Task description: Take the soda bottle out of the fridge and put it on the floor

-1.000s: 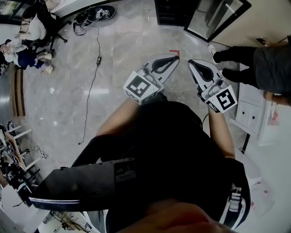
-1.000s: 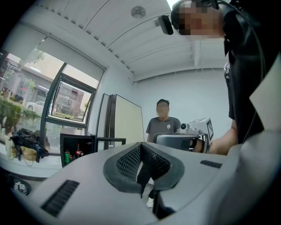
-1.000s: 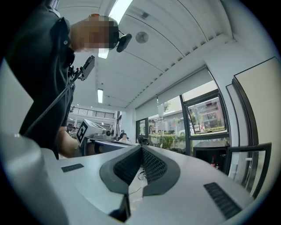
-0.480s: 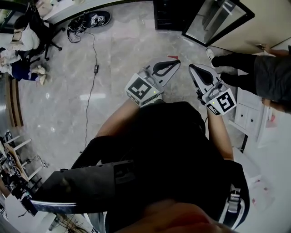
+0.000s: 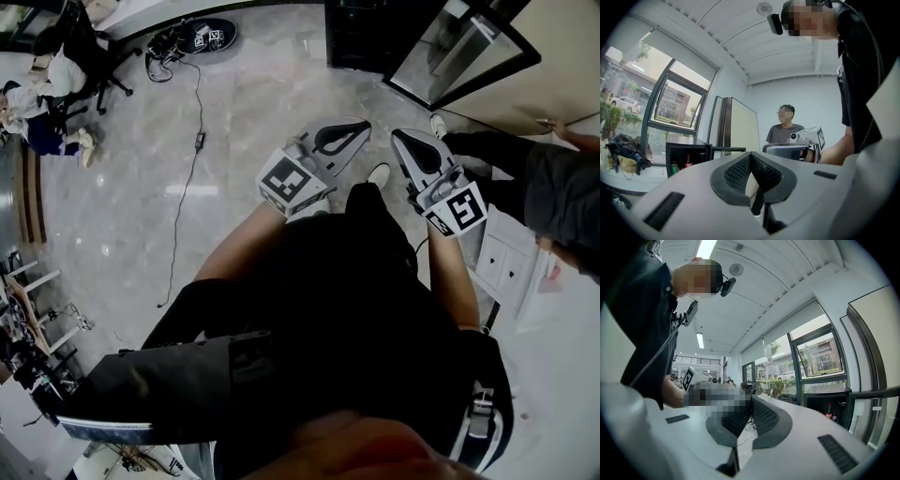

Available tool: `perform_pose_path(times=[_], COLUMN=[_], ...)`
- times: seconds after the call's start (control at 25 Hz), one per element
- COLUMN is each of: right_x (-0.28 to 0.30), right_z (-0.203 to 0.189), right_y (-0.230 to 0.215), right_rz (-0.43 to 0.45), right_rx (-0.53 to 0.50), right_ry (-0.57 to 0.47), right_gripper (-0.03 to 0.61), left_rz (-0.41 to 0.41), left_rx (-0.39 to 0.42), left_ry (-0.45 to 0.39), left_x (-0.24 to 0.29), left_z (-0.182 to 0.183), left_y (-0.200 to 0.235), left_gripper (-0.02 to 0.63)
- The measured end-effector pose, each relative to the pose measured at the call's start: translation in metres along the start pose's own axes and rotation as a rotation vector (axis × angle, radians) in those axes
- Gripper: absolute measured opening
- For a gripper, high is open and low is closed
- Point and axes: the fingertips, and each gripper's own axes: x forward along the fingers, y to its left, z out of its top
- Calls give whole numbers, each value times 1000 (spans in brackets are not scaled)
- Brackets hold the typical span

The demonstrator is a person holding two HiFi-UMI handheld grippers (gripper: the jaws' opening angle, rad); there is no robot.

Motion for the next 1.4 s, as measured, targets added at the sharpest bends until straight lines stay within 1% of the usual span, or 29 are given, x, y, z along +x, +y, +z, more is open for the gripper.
perform_pose_path(times=[0.16,0.28,0.4,0.56,0.68,0.84,0.96,1.08,1.24,1.4], right_x=[13,17,19,25,34,51,74,104,140,178], right_z=[2,0,3,10,9,3,-1,-4,-14,-32], right_y=[-46,-81,-121,-166,-195,-225,-246,-255,-269,-310], right_rz=[39,71,100,122,128,106,81,65,10,-74], right_rx=[-20,-35,-30,-25,-26,-9,-3,2,20,25], right_ry=[-3,5,9,4,4,11,9,13,33,71], right_gripper=[12,12,12,12,12,12,12,12,13,14], left_rz=[49,80,118,176,209,235,236,232,195,155], left_rx=[18,12,-3,-10,-7,-16,1,16,5,-18], left_ry=[2,5,15,29,29,42,49,36,44,54], left_x=[35,66,102,137,154,167,175,175,176,191], left_z=[7,5,5,15,18,15,8,7,-3,-14], left_y=[31,52,72,98,118,148,180,213,249,300], left_gripper=[5,5,5,5,5,5,5,5,5,5])
